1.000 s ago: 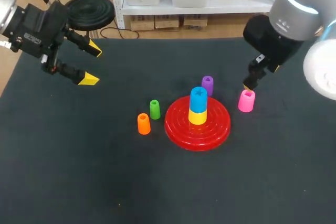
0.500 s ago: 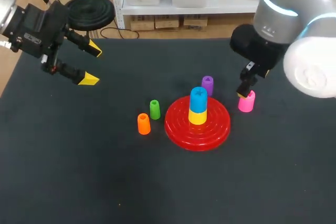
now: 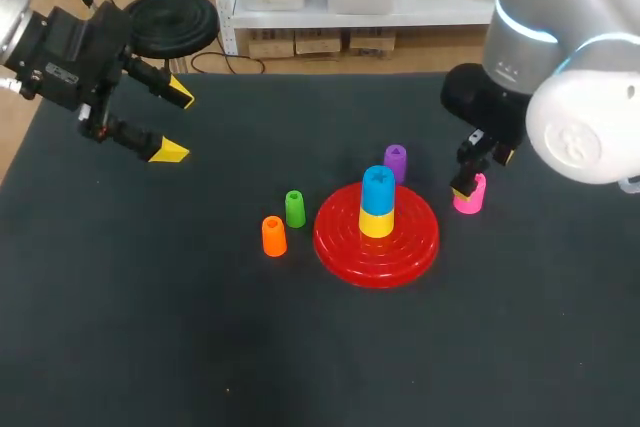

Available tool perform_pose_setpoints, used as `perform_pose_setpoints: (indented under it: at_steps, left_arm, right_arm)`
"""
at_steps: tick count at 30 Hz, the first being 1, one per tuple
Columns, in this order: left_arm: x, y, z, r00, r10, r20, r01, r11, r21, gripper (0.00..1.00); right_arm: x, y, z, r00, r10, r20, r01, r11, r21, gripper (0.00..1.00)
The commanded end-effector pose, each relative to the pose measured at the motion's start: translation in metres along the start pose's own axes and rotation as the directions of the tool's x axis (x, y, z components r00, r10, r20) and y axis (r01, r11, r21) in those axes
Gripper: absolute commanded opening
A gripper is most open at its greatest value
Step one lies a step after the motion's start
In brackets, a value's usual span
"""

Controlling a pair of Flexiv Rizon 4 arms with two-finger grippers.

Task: Pick up and stack the cylinders on the red base in this order: pink,purple,orange,green

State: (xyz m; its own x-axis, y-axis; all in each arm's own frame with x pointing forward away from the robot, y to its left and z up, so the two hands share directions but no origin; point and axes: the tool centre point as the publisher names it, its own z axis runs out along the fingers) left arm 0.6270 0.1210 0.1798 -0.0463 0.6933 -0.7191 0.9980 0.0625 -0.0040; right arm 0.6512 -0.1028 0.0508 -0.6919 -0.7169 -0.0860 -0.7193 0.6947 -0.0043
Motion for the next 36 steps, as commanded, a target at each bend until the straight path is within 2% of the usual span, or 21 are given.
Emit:
perform_pose_setpoints:
  at_steps: [1, 12, 26, 36]
  left_arm:
    - [0.000, -0.001, 0.000, 1.000, 0.001, 0.000, -0.001, 1.000, -0.003, 1.00]
    - [0.000, -0.001, 0.000, 1.000, 0.001, 0.000, -0.001, 1.000, -0.003, 1.00]
    - [0.000, -0.001, 0.000, 1.000, 0.001, 0.000, -0.001, 1.000, -0.003, 1.00]
    - [0.000, -0.001, 0.000, 1.000, 0.001, 0.000, -0.001, 1.000, -0.003, 1.00]
  right_arm:
    - [0.000, -0.001, 0.002, 1.000, -0.004, 0.003, 0.004, 1.000, 0.001, 1.00]
    - [-0.006, 0.002, 0.007, 1.000, -0.030, 0.000, 0.030, 1.000, -0.007, 1.00]
    - [-0.006, -0.002, 0.017, 0.995, -0.073, -0.063, 0.073, 0.997, -0.004, 1.00]
    - [-0.008, -0.003, 0.023, 0.996, -0.074, -0.058, 0.071, 0.996, -0.052, 1.00]
